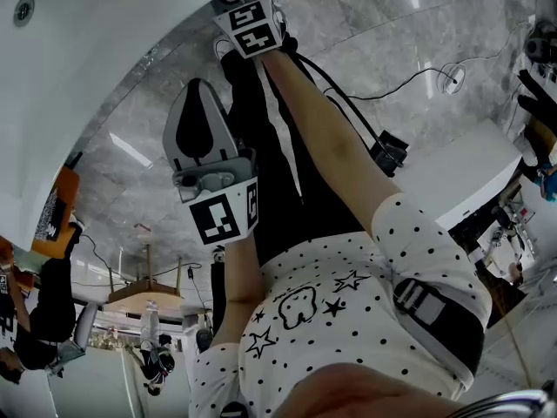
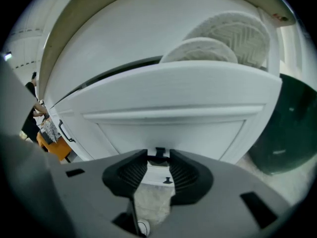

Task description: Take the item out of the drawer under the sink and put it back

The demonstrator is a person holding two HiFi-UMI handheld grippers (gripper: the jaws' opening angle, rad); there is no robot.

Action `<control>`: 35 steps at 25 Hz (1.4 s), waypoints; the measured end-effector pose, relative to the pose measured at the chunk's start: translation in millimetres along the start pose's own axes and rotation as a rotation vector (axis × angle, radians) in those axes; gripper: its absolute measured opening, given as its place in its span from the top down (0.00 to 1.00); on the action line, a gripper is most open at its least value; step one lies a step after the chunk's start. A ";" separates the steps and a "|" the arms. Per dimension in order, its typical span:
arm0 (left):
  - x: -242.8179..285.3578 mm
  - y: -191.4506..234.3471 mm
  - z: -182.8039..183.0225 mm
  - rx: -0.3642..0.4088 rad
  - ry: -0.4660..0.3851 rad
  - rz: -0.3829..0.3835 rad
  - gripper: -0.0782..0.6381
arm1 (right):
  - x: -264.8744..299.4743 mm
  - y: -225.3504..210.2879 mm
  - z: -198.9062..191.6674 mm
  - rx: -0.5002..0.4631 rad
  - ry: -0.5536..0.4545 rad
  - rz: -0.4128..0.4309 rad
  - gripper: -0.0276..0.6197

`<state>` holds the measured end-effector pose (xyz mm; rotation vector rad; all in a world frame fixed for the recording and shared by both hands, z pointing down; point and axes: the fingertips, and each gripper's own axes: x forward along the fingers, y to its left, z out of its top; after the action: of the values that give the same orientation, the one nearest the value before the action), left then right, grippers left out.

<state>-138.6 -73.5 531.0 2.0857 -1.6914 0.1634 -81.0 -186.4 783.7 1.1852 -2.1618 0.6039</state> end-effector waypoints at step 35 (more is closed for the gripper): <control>10.6 2.4 8.5 -0.007 -0.015 -0.009 0.88 | -72.5 12.4 -69.0 -0.057 0.086 0.025 0.76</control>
<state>-139.9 -86.9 527.9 2.0948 -1.6887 0.1393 -41.5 -93.6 782.4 1.0839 -2.1100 0.5893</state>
